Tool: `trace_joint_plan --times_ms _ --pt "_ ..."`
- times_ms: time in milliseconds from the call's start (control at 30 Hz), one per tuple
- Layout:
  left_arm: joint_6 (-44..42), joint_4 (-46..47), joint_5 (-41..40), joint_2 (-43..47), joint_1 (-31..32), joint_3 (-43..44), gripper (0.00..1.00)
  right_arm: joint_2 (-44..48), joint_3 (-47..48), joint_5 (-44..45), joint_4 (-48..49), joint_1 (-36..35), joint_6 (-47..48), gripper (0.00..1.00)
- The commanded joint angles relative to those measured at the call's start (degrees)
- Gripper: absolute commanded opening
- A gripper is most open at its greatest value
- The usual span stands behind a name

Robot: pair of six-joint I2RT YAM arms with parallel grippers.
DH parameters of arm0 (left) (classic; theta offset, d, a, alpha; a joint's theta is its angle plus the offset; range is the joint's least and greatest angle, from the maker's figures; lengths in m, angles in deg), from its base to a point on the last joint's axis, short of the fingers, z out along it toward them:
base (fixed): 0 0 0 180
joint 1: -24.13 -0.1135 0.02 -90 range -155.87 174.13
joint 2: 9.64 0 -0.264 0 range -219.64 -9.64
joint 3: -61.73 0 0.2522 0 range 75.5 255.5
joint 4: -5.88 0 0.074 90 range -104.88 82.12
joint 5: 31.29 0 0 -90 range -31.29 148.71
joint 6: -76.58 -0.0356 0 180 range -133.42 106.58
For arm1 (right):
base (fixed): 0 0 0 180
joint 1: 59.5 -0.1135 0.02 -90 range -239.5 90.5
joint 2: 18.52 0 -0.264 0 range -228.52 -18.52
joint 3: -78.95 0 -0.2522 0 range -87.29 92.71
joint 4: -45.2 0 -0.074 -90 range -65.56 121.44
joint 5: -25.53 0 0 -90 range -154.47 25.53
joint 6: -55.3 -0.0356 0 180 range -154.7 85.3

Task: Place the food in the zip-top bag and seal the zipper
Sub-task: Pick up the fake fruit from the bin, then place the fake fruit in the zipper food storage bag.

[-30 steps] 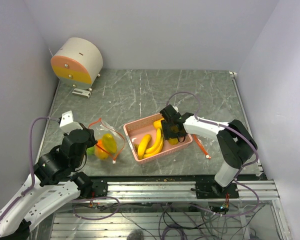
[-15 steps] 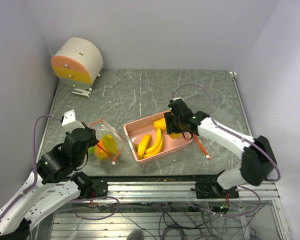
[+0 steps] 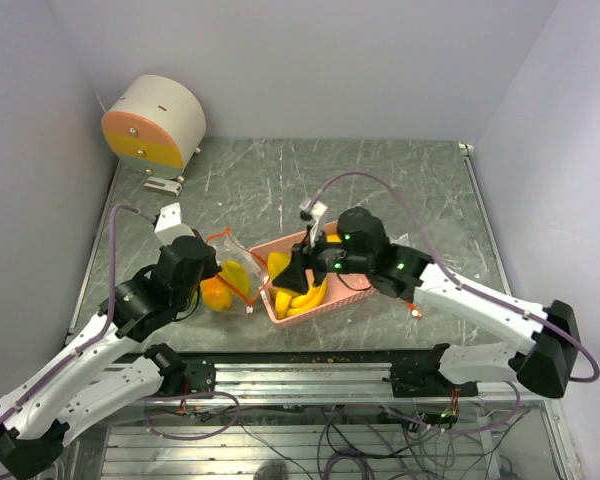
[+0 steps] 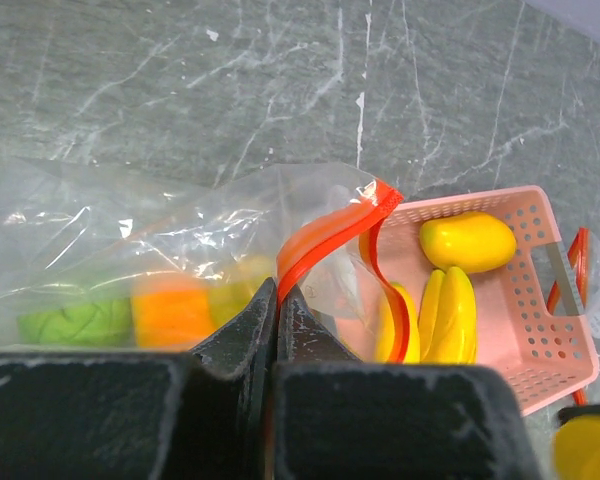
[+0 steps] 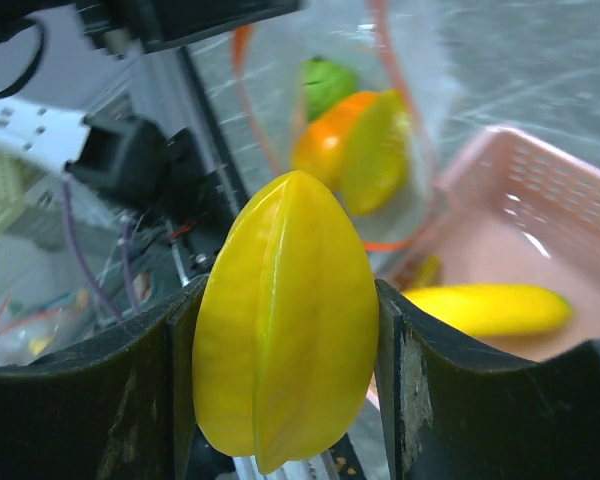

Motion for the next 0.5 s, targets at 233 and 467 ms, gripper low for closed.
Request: trace_joint_plan --times_ms 233,467 --pt "0.4 3.7 3.5 0.4 -0.2 1.0 0.07 -12.9 5.9 -2.8 15.7 -3.9 2.0 0.32" --pt "0.6 2.7 3.5 1.3 -0.2 0.6 0.07 -23.3 12.2 -7.6 19.1 -4.6 1.4 0.32"
